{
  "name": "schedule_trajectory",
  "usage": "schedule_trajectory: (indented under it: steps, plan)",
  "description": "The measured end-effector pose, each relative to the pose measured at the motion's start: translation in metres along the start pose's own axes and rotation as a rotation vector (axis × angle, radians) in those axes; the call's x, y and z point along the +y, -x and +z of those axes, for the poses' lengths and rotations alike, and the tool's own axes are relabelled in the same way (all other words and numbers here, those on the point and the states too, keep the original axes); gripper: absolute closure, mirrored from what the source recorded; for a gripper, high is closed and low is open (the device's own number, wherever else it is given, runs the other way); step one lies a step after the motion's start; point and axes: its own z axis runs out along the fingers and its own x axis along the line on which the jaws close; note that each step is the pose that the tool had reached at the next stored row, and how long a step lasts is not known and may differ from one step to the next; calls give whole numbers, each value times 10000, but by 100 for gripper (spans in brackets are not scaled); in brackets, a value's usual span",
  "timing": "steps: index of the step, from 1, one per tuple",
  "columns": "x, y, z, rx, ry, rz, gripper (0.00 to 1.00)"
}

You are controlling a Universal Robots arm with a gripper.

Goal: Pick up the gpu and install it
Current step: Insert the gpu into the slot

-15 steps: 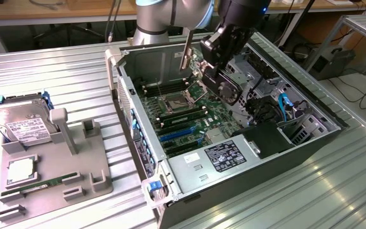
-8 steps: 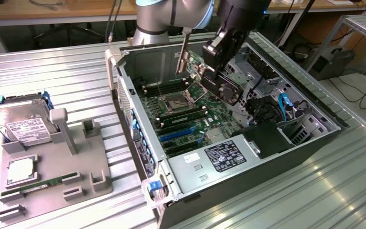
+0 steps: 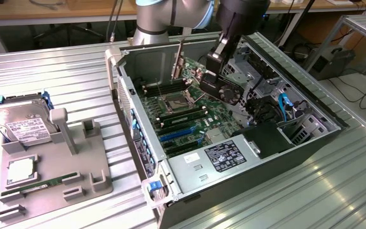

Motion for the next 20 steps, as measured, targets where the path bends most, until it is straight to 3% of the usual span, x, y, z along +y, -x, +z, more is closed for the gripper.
schedule_trajectory:
  steps: [13,20]
  plan:
    - [-5,0,98,155,5,-2950,74]
    - [-7,0,140,222,8,-4245,74]
